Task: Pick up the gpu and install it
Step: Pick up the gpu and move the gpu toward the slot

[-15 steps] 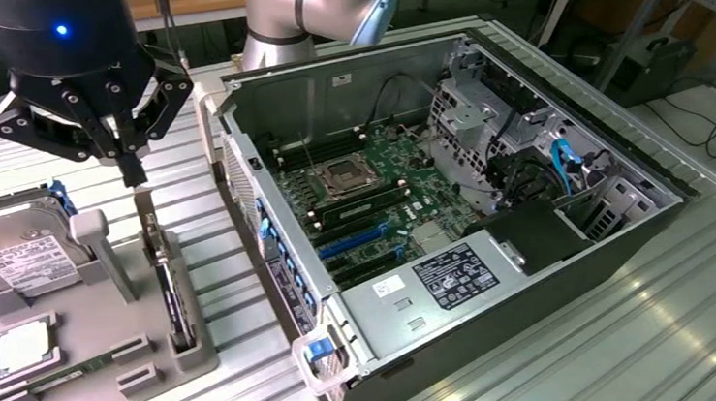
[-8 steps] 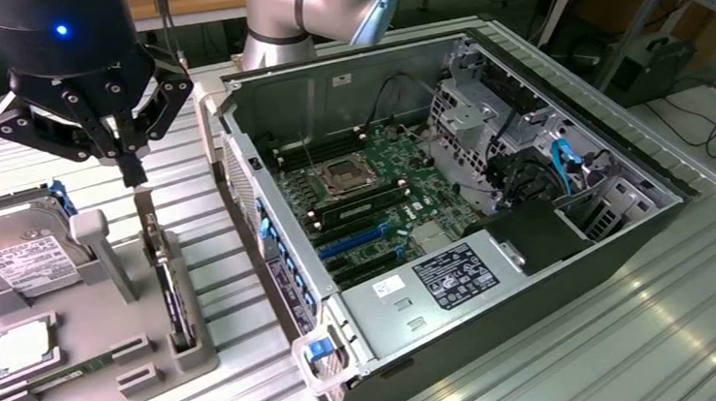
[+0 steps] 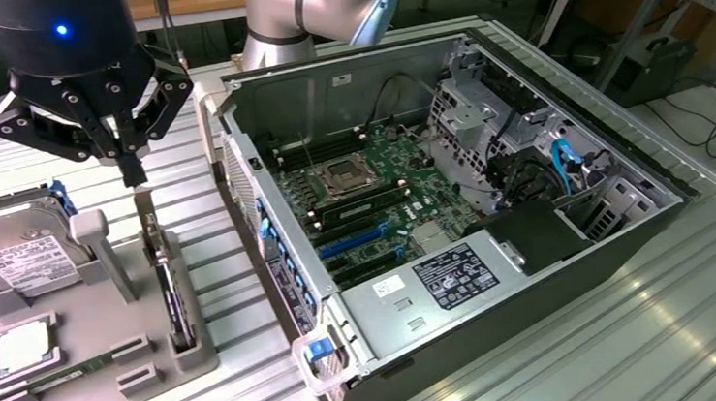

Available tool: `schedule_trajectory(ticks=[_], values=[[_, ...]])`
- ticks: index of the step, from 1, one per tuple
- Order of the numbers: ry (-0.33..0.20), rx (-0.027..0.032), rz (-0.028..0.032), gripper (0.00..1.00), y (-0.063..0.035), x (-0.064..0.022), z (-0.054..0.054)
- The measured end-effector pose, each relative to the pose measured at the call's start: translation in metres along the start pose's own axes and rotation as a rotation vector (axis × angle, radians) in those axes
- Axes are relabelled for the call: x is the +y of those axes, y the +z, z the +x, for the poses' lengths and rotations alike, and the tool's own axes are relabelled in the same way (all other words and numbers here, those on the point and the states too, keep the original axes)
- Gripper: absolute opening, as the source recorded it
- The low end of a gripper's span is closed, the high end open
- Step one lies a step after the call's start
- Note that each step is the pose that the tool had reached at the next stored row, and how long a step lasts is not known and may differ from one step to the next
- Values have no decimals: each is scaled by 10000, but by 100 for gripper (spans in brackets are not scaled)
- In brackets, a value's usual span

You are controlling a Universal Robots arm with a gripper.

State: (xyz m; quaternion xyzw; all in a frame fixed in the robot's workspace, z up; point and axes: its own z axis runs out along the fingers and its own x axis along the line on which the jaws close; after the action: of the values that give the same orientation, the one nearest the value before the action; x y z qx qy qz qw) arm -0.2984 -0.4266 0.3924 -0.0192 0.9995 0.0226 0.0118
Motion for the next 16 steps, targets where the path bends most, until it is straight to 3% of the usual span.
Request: schedule_trajectory(ticks=[5,9,10,12,15,16], values=[[0,0,0,17,0,0,0],[0,0,0,36,0,0,0],[0,0,1,36,0,0,0],[0,0,0,48,0,0,0],[0,0,1,54,0,0,0],[-1,0,1,60,0,1,0]])
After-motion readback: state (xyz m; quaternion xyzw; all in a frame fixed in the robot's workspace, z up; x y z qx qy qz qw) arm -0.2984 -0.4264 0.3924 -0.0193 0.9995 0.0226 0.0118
